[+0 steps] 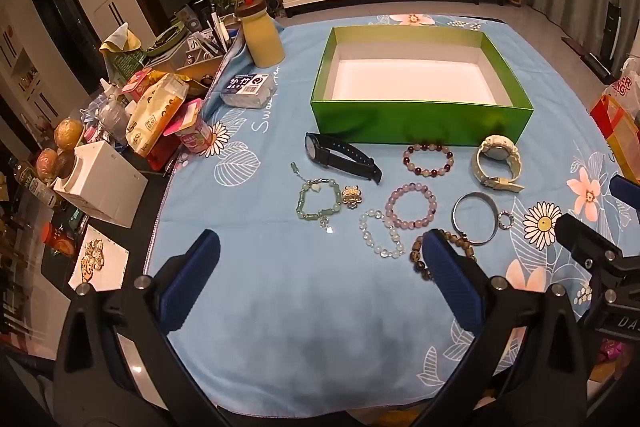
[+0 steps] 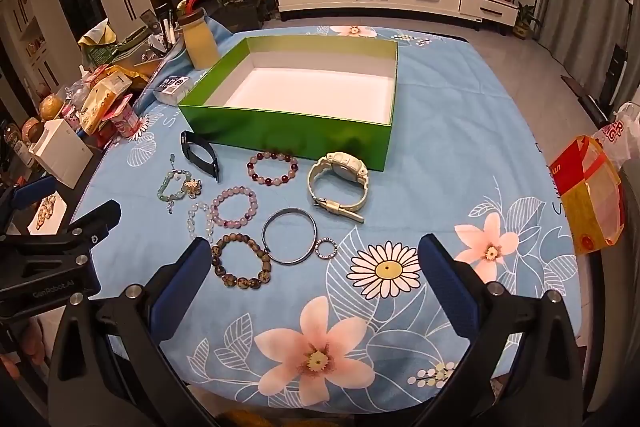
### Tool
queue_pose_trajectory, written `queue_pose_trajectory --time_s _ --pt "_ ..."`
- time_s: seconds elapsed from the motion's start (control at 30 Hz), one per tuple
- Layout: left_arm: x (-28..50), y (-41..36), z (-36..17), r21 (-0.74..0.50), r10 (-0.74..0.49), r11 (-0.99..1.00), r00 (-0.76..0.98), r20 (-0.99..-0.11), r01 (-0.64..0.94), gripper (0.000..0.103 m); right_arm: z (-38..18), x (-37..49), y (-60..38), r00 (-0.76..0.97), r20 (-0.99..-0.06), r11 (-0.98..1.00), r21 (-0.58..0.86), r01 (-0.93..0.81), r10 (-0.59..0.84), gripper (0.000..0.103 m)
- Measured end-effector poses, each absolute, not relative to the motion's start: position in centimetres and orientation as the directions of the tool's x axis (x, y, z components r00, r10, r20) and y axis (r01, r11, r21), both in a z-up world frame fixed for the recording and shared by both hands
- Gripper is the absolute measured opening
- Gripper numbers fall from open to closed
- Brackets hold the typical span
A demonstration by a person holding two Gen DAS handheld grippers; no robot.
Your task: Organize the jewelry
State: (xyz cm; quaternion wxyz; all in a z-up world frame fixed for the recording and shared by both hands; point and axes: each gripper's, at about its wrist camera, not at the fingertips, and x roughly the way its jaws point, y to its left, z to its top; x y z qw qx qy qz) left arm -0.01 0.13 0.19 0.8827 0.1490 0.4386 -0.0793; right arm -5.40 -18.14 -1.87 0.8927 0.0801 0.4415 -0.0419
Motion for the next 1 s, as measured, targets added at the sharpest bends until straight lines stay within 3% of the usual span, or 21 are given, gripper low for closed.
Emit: queue_pose_trajectory --time_s 1.0 --pt "0.16 -0.38 -0.24 0.195 -0.005 0.943 0.599 -0.801 0.269 0.101 -1.9 -5.47 -17.96 0.606 -0.796 0.984 0.103 0.146 -0.006 0.102"
